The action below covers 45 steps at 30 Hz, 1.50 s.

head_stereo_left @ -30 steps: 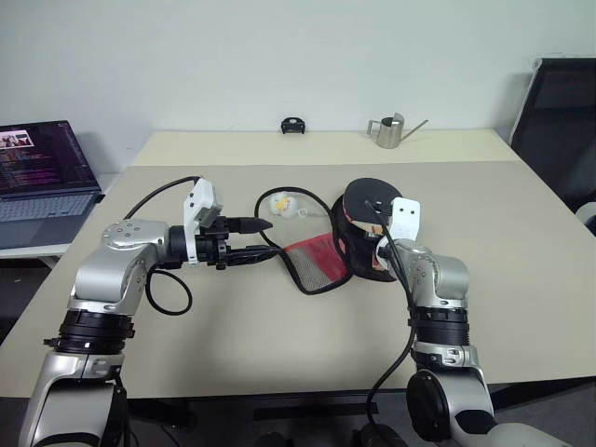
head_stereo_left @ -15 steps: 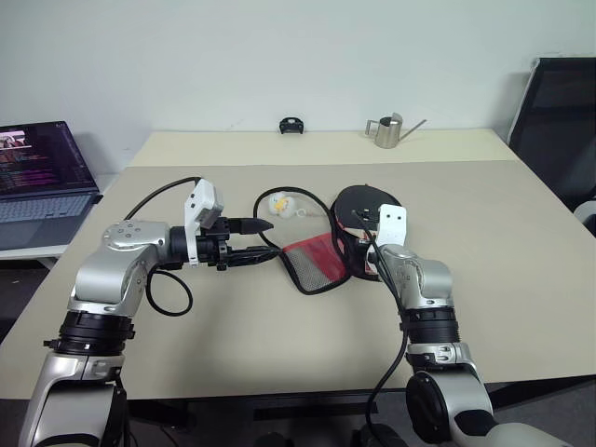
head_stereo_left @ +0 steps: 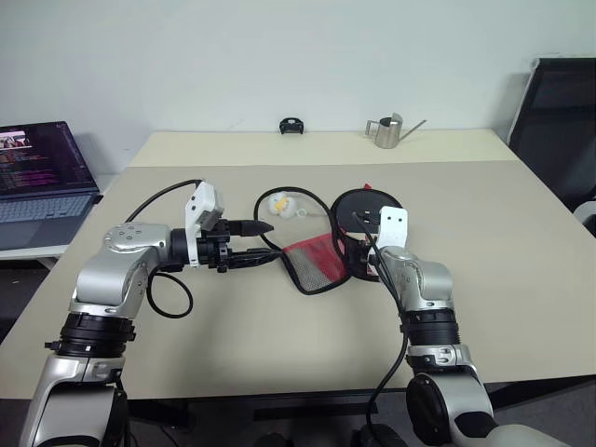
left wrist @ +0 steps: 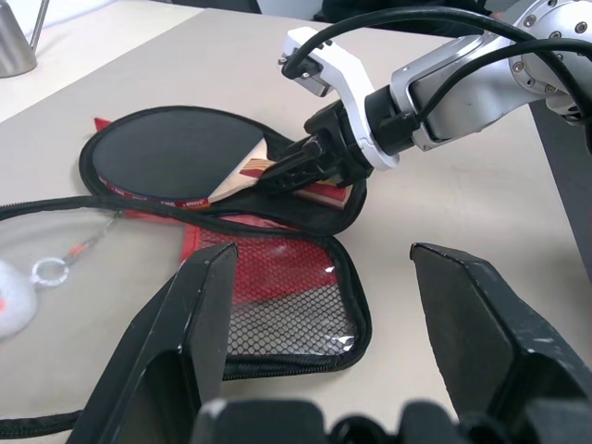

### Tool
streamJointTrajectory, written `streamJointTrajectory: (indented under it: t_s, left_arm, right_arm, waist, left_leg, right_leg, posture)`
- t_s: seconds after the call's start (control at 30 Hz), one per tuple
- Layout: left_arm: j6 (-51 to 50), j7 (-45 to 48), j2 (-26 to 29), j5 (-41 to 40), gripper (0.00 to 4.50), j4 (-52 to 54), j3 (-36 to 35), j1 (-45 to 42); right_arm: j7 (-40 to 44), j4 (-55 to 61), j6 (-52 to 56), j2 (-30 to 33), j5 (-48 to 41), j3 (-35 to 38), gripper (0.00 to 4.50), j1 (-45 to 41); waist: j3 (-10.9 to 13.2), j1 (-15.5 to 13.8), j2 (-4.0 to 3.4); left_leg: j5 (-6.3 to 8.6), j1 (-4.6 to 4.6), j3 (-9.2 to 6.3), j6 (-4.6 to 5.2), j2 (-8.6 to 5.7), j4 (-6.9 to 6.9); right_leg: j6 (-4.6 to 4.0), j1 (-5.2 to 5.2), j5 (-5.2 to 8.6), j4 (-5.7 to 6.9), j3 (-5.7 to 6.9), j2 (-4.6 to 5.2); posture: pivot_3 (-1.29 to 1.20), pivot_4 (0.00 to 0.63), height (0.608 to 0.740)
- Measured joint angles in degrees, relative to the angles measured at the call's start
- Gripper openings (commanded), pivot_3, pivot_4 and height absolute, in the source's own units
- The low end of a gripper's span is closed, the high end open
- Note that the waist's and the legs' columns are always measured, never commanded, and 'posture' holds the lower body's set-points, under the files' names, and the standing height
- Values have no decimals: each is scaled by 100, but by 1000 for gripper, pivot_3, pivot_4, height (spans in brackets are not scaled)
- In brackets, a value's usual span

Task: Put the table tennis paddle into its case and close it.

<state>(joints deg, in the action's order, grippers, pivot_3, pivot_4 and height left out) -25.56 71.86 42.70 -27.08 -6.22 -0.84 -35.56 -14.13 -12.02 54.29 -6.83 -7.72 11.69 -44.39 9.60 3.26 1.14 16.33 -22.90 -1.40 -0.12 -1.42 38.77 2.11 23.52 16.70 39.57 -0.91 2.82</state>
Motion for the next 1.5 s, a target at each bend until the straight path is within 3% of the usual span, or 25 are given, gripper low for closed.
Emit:
streamJointTrajectory:
  t_s: [0.07,0.1,0.3,0.47,0.53,0.63,0.73,0.9,1.17,1.5]
  left_arm:
    - [0,-2,-1,0,3263,0,0,1]
    - [0,-4,-1,0,3263,0,0,2]
    - [-10,-31,-11,-11,3263,18,-17,14]
    - [-23,-147,-19,-12,3263,71,-106,54]
    - [-27,-251,-36,-12,3263,74,-143,67]
    - [-30,-510,-152,-5,3263,49,-222,74]
    - [-34,-718,-188,31,3263,25,-231,104]
    - [-166,-914,-196,62,3263,42,-225,239]
    - [-170,-1174,-157,361,3263,-78,-179,253]
    - [18,-1585,-165,932,3263,-507,-91,213]
  right_arm:
    - [-43,136,8,-4,-20,3,4402,15]
    - [-67,247,10,-4,-19,0,4460,20]
    - [-78,1496,344,-10,-72,-175,4460,139]
    - [372,2412,762,164,-300,-391,4460,469]
    - [762,2537,637,461,-399,-481,4460,630]
    - [1766,2767,719,1566,-675,-876,4460,760]
    - [2670,2932,1138,2096,-1368,-528,4460,765]
    - [4130,3004,1302,3539,-2225,-204,4460,717]
    - [5504,3041,1370,4762,-3013,-228,4460,602]
    - [6375,2711,921,5616,-3126,-411,4460,228]
  waist:
    - [0,-1,0]
    - [0,-1,0]
    - [0,-4,0]
    - [0,-7,0]
    - [0,-10,0]
    - [0,-25,1]
    - [0,-43,2]
    - [2,-52,3]
    - [3,-78,5]
    - [4,-157,7]
  left_leg:
    - [0,0,0,0,0,0]
    - [0,0,0,0,0,0]
    - [0,-1,-1,0,0,0]
    - [1,-1,-3,2,0,1]
    - [1,-1,-2,3,-1,2]
    - [2,-1,-5,4,-1,3]
    - [3,0,-7,5,1,2]
    - [4,0,-8,6,1,0]
    - [4,0,-8,7,2,1]
    - [5,-6,-11,9,2,0]
  right_leg:
    - [0,0,0,0,0,0]
    - [0,0,0,0,0,0]
    - [0,1,0,-1,0,0]
    - [0,-1,0,-2,1,0]
    - [0,-3,0,-3,1,0]
    - [0,-8,0,-10,8,0]
    - [0,-11,0,-10,9,-1]
    - [1,-16,0,-21,10,0]
    - [1,-23,0,-30,11,2]
    - [1,-24,-1,-46,17,6]
  posture:
    - [0,150,740]
    - [0,150,740]
    - [0,150,740]
    - [0,150,740]
    - [0,150,740]
    - [0,150,740]
    - [0,150,740]
    - [0,150,740]
    - [0,150,740]
    - [0,150,740]
